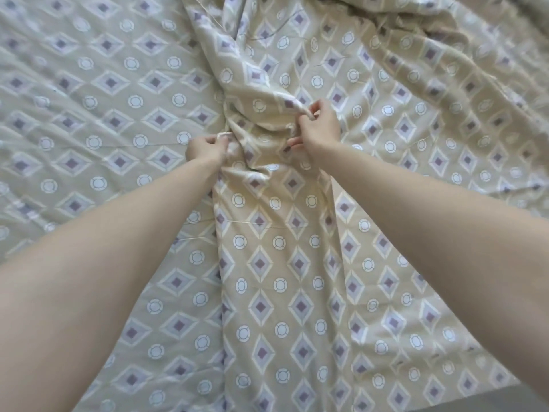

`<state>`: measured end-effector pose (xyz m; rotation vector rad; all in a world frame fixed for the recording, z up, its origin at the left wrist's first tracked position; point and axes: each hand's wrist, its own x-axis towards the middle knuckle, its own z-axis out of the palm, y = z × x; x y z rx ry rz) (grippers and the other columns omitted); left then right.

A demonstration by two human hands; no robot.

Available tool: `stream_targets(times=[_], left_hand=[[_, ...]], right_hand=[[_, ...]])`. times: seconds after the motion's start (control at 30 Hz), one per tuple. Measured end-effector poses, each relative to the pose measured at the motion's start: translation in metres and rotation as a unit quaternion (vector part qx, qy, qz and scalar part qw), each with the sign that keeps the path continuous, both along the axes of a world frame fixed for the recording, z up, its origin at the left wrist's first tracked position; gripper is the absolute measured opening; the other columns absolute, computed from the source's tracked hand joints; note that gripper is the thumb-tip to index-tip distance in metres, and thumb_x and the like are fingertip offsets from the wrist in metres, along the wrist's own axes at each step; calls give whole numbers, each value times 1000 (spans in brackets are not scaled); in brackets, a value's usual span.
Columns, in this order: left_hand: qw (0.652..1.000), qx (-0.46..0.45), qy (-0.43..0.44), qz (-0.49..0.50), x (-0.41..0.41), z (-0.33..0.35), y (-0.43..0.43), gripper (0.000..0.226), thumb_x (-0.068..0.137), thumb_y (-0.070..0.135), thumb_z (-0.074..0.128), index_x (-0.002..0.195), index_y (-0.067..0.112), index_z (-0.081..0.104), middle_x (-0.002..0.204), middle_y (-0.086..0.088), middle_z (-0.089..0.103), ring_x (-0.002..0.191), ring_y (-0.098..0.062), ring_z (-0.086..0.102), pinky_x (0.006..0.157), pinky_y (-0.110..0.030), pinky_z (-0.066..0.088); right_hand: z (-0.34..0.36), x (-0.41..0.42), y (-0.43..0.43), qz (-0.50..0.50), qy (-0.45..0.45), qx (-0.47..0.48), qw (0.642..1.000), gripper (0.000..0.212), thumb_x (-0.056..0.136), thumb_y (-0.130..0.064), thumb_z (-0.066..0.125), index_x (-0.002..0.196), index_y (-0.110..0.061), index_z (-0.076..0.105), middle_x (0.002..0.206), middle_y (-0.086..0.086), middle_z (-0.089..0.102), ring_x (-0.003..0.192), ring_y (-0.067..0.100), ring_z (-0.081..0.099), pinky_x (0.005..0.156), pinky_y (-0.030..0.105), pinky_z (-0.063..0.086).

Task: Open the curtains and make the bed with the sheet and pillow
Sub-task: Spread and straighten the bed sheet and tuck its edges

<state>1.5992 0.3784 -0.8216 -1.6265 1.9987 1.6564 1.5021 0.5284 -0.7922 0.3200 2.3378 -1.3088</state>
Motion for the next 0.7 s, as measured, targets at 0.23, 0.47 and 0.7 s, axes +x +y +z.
stream_targets(times=[0.23,0.47,0.7], left_hand=[[991,-112,11,68,-4,-5,-1,29,92,27,56,65,20,64,84,-1,66,75,-18,53,74,-25,45],[994,-66,-21,79,-4,-22,-13,14,92,28,60,93,24,72,86,12,57,83,-11,52,74,-16,37],[996,-39,33,72,19,-27,-14,26,83,42,67,100,23,69,90,11,66,83,-3,59,78,-14,42]], right_hand=[[-26,-41,32,-120,-5,0,993,37,89,-10,34,67,-40,36,92,11,62,81,35,68,76,50,57],[-53,-41,21,-48,-1,42,998,24,87,-4,36,76,-26,32,97,9,51,80,22,54,79,41,50],[-42,-9,25,31,46,101,993,64,85,-1,46,144,-15,27,145,4,37,129,20,42,104,31,37]])
